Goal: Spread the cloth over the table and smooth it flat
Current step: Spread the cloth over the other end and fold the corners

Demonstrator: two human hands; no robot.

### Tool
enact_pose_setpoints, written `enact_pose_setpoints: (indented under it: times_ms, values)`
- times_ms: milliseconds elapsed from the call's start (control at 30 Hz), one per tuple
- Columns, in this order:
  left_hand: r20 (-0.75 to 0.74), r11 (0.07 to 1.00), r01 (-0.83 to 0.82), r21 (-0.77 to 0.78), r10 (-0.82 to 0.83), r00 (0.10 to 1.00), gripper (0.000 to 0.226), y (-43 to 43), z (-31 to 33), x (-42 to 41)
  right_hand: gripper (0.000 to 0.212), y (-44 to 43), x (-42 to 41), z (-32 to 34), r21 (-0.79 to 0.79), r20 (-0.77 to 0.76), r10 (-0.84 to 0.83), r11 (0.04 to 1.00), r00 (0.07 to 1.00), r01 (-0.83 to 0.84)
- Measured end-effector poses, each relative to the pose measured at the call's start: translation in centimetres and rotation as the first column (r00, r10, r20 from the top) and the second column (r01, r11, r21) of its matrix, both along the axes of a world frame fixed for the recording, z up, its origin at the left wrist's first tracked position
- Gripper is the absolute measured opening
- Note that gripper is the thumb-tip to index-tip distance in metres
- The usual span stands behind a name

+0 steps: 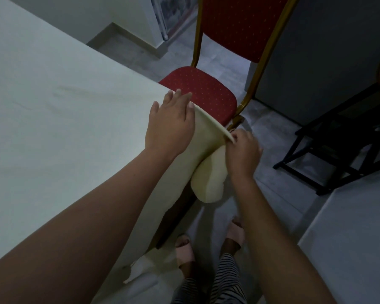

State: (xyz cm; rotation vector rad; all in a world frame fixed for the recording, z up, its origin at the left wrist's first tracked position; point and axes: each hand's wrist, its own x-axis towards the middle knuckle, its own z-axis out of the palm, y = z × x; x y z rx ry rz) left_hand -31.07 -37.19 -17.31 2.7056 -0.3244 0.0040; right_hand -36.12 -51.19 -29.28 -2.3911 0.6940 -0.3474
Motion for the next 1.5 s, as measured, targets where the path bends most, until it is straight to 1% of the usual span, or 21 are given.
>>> enact_pose_setpoints:
  times_ms: [167, 233, 300, 367, 400, 533, 567, 667, 700, 733, 800, 867, 933, 1033, 1100, 1167, 1267, 1300, 1333, 1400, 1500]
  values:
    - [0.003, 1.0, 0.016, 0.012, -0.016, 1.0, 0.046, 0.0, 0.2, 0.2, 0.025, -2.3, -1.4, 0.9, -0.04, 0.118, -0.017, 0.999, 0.993, 0.022]
    - [0.017, 0.999, 0.028, 0.02, -0.028, 0.999, 0.046, 0.0, 0.2, 0.2, 0.023, 0.3, -3.8, 0.9, 0.07, 0.135, -0.039, 0.997, 0.99, 0.03]
    - [0.006, 1.0, 0.017, 0.011, -0.017, 1.0, 0.047, -0.1, 0.2, 0.2, 0.017, 3.8, -6.6, 0.3, 0.17, 0.054, 0.067, 0.983, 0.996, -0.076]
    - [-0.008, 1.0, 0.003, 0.001, -0.002, 1.0, 0.047, -0.1, 0.2, 0.1, 0.02, 6.4, -8.3, -0.2, 0.135, -0.026, 0.22, 0.967, 0.975, -0.215]
    - [-0.009, 1.0, 0.0, 0.001, 0.0, 1.0, 0.047, -0.1, 0.2, 0.0, 0.02, 6.7, -8.3, -0.1, 0.125, -0.021, 0.205, 0.972, 0.979, -0.201]
    - [-0.013, 1.0, 0.011, 0.005, -0.011, 1.0, 0.048, 0.1, 0.1, 0.1, 0.021, 5.7, -6.7, 1.8, 0.165, 0.226, -0.031, 0.986, 0.974, -0.007]
    - [-0.016, 1.0, 0.01, 0.005, -0.01, 1.0, 0.048, 0.1, 0.1, 0.1, 0.021, 5.6, -6.8, 1.7, 0.167, 0.207, -0.013, 0.986, 0.978, -0.023]
    - [-0.022, 1.0, 0.007, -0.014, -0.007, 1.0, 0.048, 0.0, 0.3, -0.1, 0.026, 5.9, -8.5, -0.2, 0.347, -0.085, 0.09, 0.936, 0.992, -0.055]
    - [-0.019, 1.0, 0.01, -0.013, -0.011, 1.0, 0.048, 0.0, 0.4, -0.2, 0.028, 6.2, -9.0, -0.5, 0.39, -0.11, 0.104, 0.919, 0.988, -0.053]
    - [-0.016, 1.0, 0.013, -0.013, -0.013, 1.0, 0.048, -0.1, 0.4, -0.3, 0.027, 6.6, -9.5, -0.5, 0.399, -0.076, 0.088, 0.916, 0.993, -0.051]
    - [-0.015, 1.0, 0.008, -0.026, -0.008, 1.0, 0.047, -0.1, 0.4, -0.2, 0.022, 7.9, -10.4, 0.5, 0.301, 0.018, 0.079, 0.95, 0.997, -0.081]
    - [-0.011, 0.999, 0.005, -0.038, -0.005, 1.0, 0.047, -0.1, 0.4, -0.1, 0.029, 9.2, -11.6, 1.1, 0.187, 0.132, 0.122, 0.971, 0.984, -0.146]
    - [-0.007, 0.999, -0.004, -0.043, 0.004, 1.0, 0.048, -0.1, 0.5, 0.0, 0.035, 9.5, -11.8, 1.1, 0.199, 0.158, 0.12, 0.968, 0.98, -0.151]
    - [-0.008, 0.999, -0.015, -0.039, 0.015, 1.0, 0.049, -0.2, 0.6, -0.2, 0.043, 8.8, -11.4, -0.6, 0.278, -0.01, 0.143, 0.951, 0.99, -0.135]
    - [-0.013, 0.999, -0.01, -0.038, 0.009, 1.0, 0.049, -0.2, 0.7, -0.4, 0.043, 8.1, -11.2, -2.2, 0.254, -0.141, 0.169, 0.958, 0.975, -0.129]
    - [-0.011, 0.999, -0.011, -0.034, 0.011, 1.0, 0.048, -0.3, 0.7, -0.4, 0.041, 7.6, -11.4, -3.8, 0.162, -0.184, 0.246, 0.962, 0.951, -0.218]
    - [-0.016, 0.999, -0.016, -0.029, 0.016, 1.0, 0.049, -0.3, 0.7, -0.3, 0.029, 7.1, -12.0, -5.0, 0.209, -0.209, 0.36, 0.925, 0.909, -0.318]
    - [-0.021, 0.999, -0.017, -0.028, 0.017, 1.0, 0.049, -0.3, 0.6, -0.4, 0.024, 6.7, -12.0, -5.4, 0.172, -0.184, 0.389, 0.917, 0.902, -0.36]
    - [-0.026, 0.999, -0.019, -0.028, 0.018, 0.999, 0.049, -0.2, 0.6, -0.3, 0.018, 6.0, -11.9, -5.9, 0.092, -0.149, 0.379, 0.925, 0.913, -0.369]
    - [-0.037, 0.999, -0.029, -0.036, 0.028, 0.999, 0.048, -0.2, 0.4, -0.2, 0.007, 3.9, -10.4, -6.6, 0.026, -0.079, 0.229, 0.973, 0.97, -0.228]
    - [-0.042, 0.997, -0.054, -0.058, 0.052, 0.998, 0.047, -0.3, 0.3, -0.2, 0.014, 0.6, -5.4, -8.0, 0.14, -0.106, -0.065, 0.987, 0.992, 0.079]
